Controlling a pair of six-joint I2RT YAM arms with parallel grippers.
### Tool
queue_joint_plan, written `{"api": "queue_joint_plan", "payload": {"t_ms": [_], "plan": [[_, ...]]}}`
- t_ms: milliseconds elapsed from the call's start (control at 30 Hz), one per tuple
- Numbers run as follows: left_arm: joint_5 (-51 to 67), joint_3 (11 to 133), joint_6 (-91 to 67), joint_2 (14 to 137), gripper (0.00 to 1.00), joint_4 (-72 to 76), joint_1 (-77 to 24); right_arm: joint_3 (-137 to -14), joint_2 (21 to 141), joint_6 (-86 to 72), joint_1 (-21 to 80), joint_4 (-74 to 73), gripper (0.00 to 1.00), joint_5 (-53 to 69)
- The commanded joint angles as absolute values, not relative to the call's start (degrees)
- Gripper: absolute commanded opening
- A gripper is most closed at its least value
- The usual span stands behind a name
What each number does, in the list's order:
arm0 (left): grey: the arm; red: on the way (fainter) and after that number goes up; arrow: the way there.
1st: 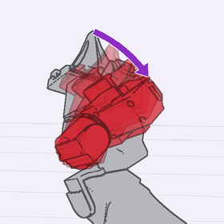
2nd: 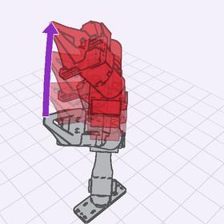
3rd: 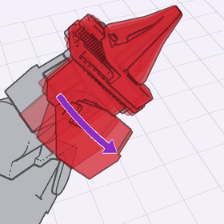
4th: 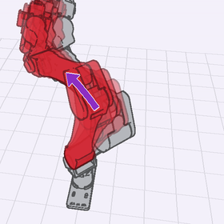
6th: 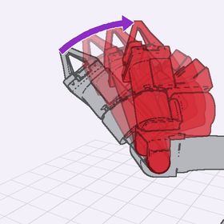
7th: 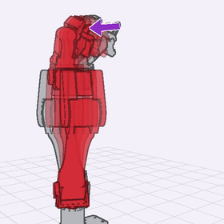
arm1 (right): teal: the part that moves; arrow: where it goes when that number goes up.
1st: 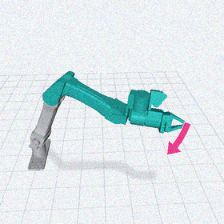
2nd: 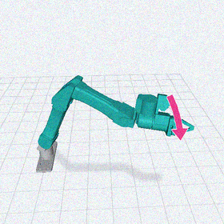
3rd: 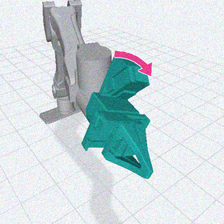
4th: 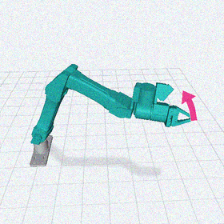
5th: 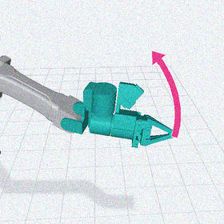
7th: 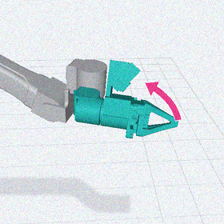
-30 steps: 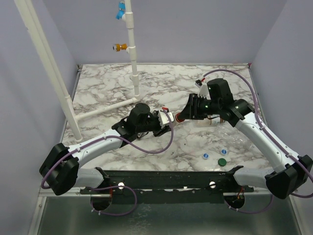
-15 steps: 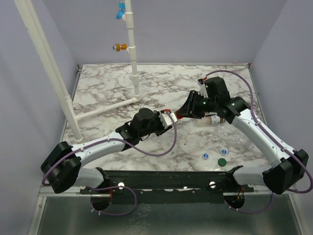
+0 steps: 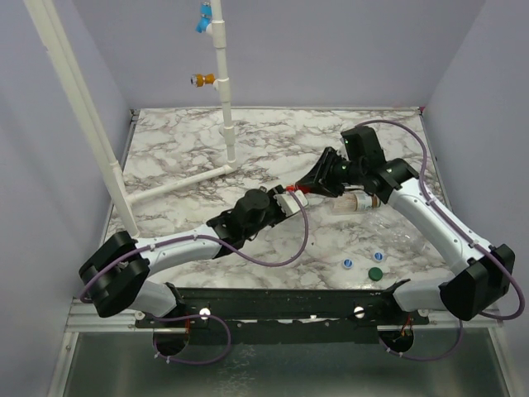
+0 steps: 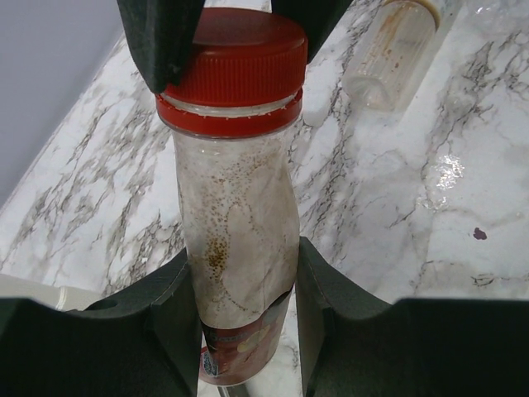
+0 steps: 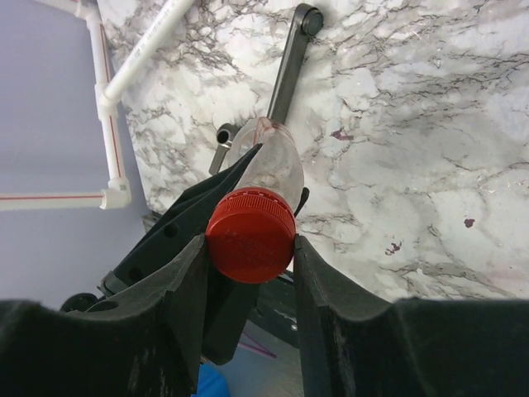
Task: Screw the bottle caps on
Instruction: Screw the bottle cap onto the plastic bottle.
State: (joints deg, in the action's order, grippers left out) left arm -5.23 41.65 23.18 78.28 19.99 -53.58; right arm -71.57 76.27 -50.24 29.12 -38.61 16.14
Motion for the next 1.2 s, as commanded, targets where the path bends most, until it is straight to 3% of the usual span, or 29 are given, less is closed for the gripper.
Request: {"api": "queue_joint_plan", "payload": {"t_ms": [0, 300, 567, 800, 1167], "plan": [[-8.17, 44.12, 24.84, 78.17, 0.0, 37.76, -55.63, -72.19, 79.71, -53.66, 30.94, -45.05, 0.24, 17.79], [-9.73, 44.17, 25.16, 80.53, 0.0, 38.49, -55.81, -74.94, 81.62, -54.76, 30.89, -46.5, 0.24, 15.27], [-7.67, 42.99, 22.14, 82.03, 0.0, 38.41, -54.63, -80.2, 82.81, -52.7, 30.9, -49.36, 0.37, 11.32], [-2.43, 43.6, 18.08, 83.7, 0.0, 37.37, -52.84, -82.01, 82.47, -51.56, 30.94, -49.7, 0.38, 8.65], [2.78, 43.99, 15.04, 85.26, 0.0, 36.56, -51.52, -82.79, 80.65, -50.22, 30.94, -49.28, 0.54, 5.72]]}}
